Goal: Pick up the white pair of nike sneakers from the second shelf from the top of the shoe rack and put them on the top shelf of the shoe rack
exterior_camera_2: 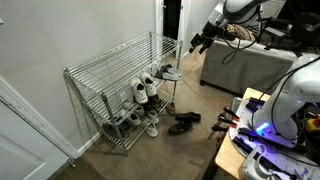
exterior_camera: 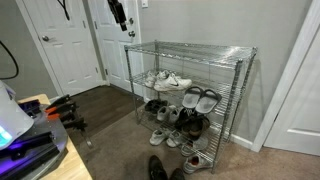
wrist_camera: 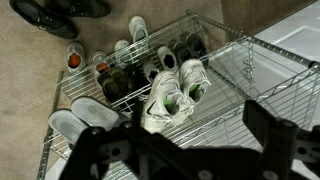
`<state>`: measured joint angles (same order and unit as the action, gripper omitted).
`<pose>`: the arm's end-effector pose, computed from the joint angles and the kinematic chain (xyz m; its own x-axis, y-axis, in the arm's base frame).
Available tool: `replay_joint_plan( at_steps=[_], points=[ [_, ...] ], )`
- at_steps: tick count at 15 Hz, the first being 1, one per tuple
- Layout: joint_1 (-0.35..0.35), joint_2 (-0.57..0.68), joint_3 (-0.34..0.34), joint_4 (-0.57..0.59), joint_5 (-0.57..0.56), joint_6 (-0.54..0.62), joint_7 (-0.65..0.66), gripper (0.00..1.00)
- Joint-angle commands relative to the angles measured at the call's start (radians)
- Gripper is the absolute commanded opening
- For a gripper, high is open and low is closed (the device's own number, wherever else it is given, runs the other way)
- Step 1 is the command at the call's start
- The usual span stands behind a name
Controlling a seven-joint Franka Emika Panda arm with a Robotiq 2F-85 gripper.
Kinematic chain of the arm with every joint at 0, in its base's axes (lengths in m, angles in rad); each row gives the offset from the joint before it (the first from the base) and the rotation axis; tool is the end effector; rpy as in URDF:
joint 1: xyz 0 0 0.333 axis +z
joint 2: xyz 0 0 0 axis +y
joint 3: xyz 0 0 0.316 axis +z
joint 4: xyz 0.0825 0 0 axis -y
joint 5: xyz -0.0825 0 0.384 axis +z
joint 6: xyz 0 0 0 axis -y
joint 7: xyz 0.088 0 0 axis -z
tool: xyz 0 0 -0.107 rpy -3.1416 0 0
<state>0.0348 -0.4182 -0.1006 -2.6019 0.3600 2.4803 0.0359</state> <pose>0.4231 -0.0293 0.4241 0.9000 -0.3729 0.2258 -0.2881 -0.8975 -0.3340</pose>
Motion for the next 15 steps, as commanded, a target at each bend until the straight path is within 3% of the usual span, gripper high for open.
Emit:
replay_joint_plan(
  at_steps=[1, 5, 6, 15],
  points=[
    [0.05, 0.114, -0.07, 0.003, 0.138, 0.152, -0.152, 1.0],
    [0.085, 0.204, -0.103, 0.034, 0.262, 0.19, -0.273, 1.0],
    [0.046, 0.161, -0.072, 0.01, 0.207, 0.169, -0.21, 1.0],
    [0.043, 0.173, -0.069, 0.014, 0.212, 0.169, -0.217, 1.0]
  ],
)
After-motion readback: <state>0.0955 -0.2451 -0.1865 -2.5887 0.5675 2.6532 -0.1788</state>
